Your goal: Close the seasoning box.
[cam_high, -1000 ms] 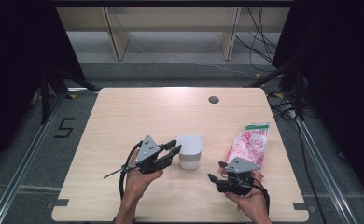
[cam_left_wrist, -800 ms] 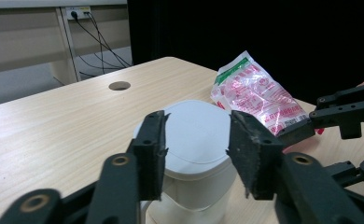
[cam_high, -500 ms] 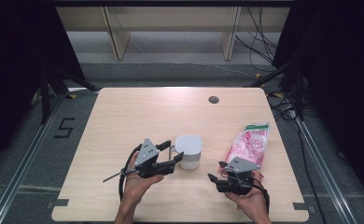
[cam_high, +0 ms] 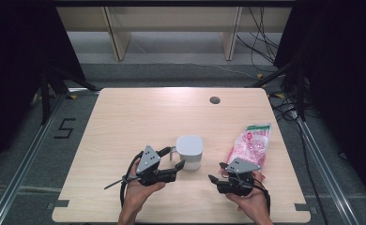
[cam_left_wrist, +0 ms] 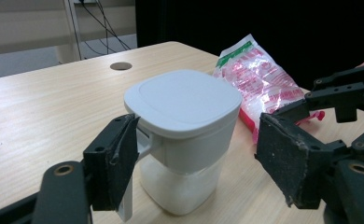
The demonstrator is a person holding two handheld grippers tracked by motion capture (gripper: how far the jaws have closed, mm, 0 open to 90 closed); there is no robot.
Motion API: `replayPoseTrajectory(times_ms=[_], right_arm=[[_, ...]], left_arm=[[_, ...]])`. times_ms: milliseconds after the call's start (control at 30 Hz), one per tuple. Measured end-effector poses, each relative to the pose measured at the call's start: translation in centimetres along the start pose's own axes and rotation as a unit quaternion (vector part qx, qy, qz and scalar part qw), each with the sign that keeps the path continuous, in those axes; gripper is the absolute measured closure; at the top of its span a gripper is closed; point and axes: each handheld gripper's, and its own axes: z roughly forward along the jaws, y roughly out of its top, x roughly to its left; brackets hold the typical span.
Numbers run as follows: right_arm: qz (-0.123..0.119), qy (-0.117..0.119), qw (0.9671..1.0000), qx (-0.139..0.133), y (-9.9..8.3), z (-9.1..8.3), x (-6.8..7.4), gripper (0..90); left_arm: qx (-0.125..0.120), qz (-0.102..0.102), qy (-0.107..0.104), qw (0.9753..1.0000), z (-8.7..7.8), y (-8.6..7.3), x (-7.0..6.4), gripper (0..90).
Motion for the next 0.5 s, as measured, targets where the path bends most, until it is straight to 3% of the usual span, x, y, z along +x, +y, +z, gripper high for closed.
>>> replayPoseTrajectory(times_ms=[33,167,367,467,500], right_arm=[[0.004,0.004,1.0,0.003,0.0,0.0,0.1,38.5],[0.004,0.003,1.0,0.002,0.1,0.0,0.1,38.4],[0.001,0.002,1.0,-0.001,0.2,-0.1,0.0,38.4],[0.012,0.007,0.9999,0.002,0.1,0.0,0.3,38.4],[0.005,0.005,1.0,-0.001,0.1,0.0,0.1,38.4]], left_arm=[[0.006,0.009,0.0,0.9999,0.0,-0.3,-0.1,28.1],[0.004,0.003,0.003,1.0,-0.2,-0.7,-0.5,27.9],[0.012,0.014,0.001,0.9998,-0.3,-1.4,-1.3,26.9],[0.015,0.018,-0.002,0.9997,-0.1,-1.6,-1.6,26.6],[0.022,0.028,-0.004,0.9994,-0.1,-1.9,-1.9,26.4]])
